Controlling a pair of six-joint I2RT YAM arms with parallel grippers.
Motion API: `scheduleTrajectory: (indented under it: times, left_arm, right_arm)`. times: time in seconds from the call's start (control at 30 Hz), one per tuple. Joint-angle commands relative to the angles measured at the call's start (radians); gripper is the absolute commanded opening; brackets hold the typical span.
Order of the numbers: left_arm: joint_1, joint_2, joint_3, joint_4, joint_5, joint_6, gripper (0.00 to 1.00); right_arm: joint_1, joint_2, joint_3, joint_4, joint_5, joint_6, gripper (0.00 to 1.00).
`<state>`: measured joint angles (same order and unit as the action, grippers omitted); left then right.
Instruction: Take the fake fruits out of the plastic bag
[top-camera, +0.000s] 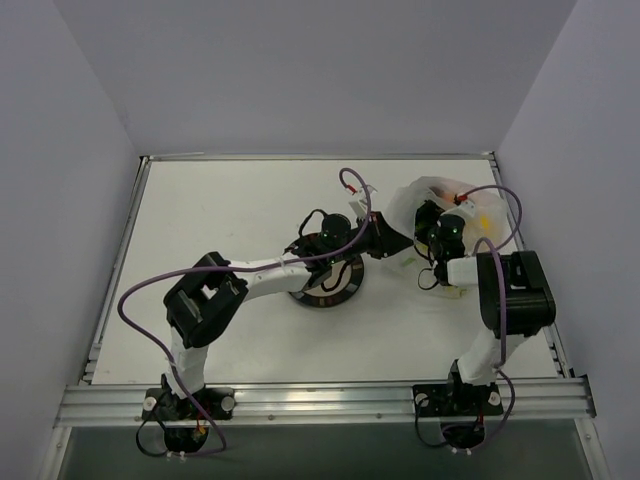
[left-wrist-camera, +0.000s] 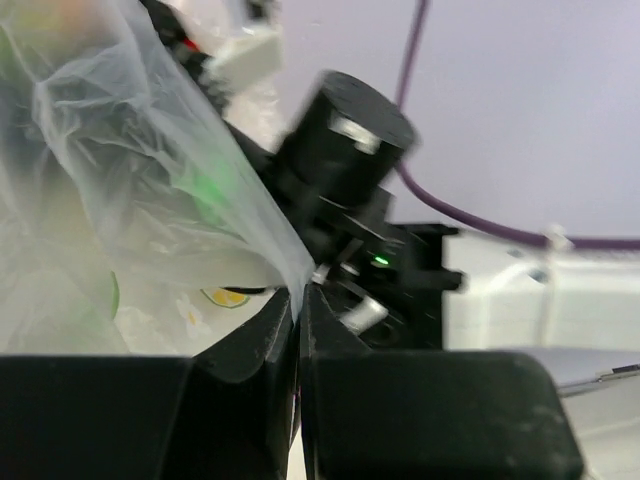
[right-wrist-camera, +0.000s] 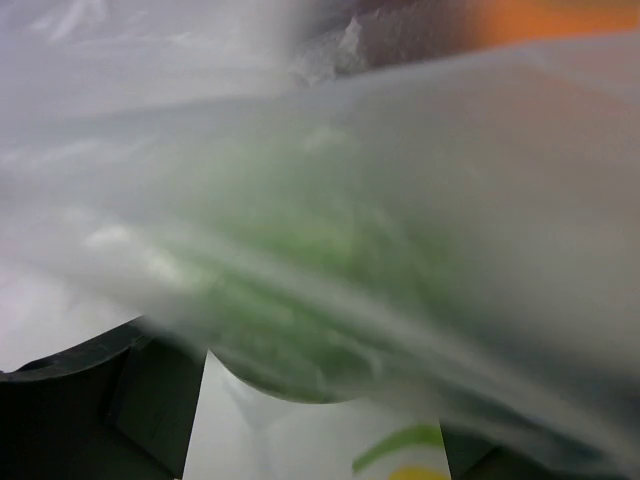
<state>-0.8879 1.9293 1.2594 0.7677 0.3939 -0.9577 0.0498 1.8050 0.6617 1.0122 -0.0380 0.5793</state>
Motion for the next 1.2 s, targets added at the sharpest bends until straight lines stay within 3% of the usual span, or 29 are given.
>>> scheduleTrajectory:
  times: [0.0,0.3,0.47,0.7,0.8,0.97,1.17]
  left_arm:
    - [0.024,-0.036,0.032,0.019,-0.027,0.036,0.02]
    - [0.053,-0.009,0.173,-0.099,-0.067,0.092,0.02]
    - [0.064,0.029,0.251,-0.162,-0.059,0.103,0.03]
    - [0.067,0.051,0.296,-0.205,-0.056,0.109,0.02]
    - [0.067,0.054,0.296,-0.219,-0.061,0.117,0.02]
    - [0.069,0.079,0.305,-0.228,-0.055,0.119,0.02]
    - [0.07,0.1,0.347,-0.248,-0.033,0.112,0.02]
  right_arm:
    - [0.03,-0.201,-0.077,0.037,0.023,0.016,0.51]
    - [0.087,-0.667,-0.286,-0.329,0.087,0.086,0.49]
    - [0.131,-0.985,-0.294,-0.679,0.11,0.063,0.49]
    - [0.205,-1.346,-0.269,-1.047,0.0,0.044,0.48]
    - [0.24,-1.465,-0.267,-1.095,-0.068,0.054,0.48]
    - [0.251,-1.512,-0.208,-1.098,-0.187,0.038,0.49]
    - [0.257,-1.391,-0.169,-1.071,-0.325,-0.003,0.49]
